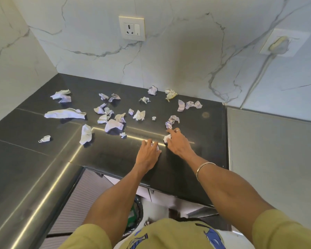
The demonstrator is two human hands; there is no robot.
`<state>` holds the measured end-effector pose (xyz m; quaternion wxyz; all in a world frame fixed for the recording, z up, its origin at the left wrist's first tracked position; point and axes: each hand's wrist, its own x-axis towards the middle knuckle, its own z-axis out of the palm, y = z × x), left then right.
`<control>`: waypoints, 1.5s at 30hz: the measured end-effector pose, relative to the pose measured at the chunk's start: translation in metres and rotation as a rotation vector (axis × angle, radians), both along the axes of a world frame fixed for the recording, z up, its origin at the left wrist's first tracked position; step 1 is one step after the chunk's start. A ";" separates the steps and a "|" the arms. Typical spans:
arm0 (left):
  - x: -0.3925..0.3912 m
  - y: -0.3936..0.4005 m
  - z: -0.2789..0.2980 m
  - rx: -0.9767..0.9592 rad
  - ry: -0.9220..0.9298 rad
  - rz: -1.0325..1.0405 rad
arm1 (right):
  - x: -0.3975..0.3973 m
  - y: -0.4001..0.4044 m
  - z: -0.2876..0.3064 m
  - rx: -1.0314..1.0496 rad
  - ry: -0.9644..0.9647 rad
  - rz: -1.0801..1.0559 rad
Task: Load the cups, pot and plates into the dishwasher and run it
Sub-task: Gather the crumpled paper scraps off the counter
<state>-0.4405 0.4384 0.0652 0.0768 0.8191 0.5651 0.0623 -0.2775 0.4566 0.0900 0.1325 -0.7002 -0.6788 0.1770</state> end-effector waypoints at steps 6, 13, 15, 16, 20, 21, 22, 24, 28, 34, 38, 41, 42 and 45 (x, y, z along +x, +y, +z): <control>0.007 0.007 0.006 -0.157 -0.310 0.412 | -0.004 0.009 -0.023 -0.010 -0.102 0.052; 0.018 0.018 -0.002 -0.241 -0.601 0.931 | 0.019 0.033 -0.027 -0.054 0.174 0.110; 0.026 0.021 -0.001 -0.222 -0.662 1.016 | 0.023 0.037 -0.030 -0.048 0.242 0.082; 0.030 0.022 0.000 -0.220 -0.694 1.055 | 0.025 0.038 -0.031 -0.046 0.279 0.052; 0.034 0.032 0.002 -0.269 -0.777 1.121 | 0.027 0.038 -0.035 -0.026 0.412 -0.027; 0.034 0.035 0.004 -0.290 -0.772 1.103 | 0.026 0.039 -0.035 -0.020 0.426 -0.040; 0.032 0.038 0.007 -0.309 -0.766 1.081 | 0.024 0.040 -0.034 -0.021 0.434 -0.057; 0.027 0.045 0.010 -0.351 -0.811 1.045 | 0.019 0.042 -0.030 -0.019 0.441 -0.089; 0.014 0.066 0.007 -0.513 -1.189 1.102 | 0.004 0.047 -0.013 0.030 0.493 -0.080; 0.010 0.070 0.001 -0.700 -1.597 1.129 | -0.033 0.049 0.000 0.051 0.589 0.009; 0.006 0.079 -0.005 -0.902 -1.919 1.007 | -0.050 0.048 -0.006 0.089 0.537 0.071; -0.004 0.084 -0.003 -1.004 -2.066 0.993 | -0.058 0.047 -0.004 0.093 0.466 0.103; -0.007 0.085 -0.002 -1.016 -2.089 0.977 | -0.061 0.046 -0.004 0.103 0.404 0.118; -0.012 0.085 -0.004 -0.976 -2.012 0.997 | -0.065 0.044 -0.004 0.111 0.307 0.187</control>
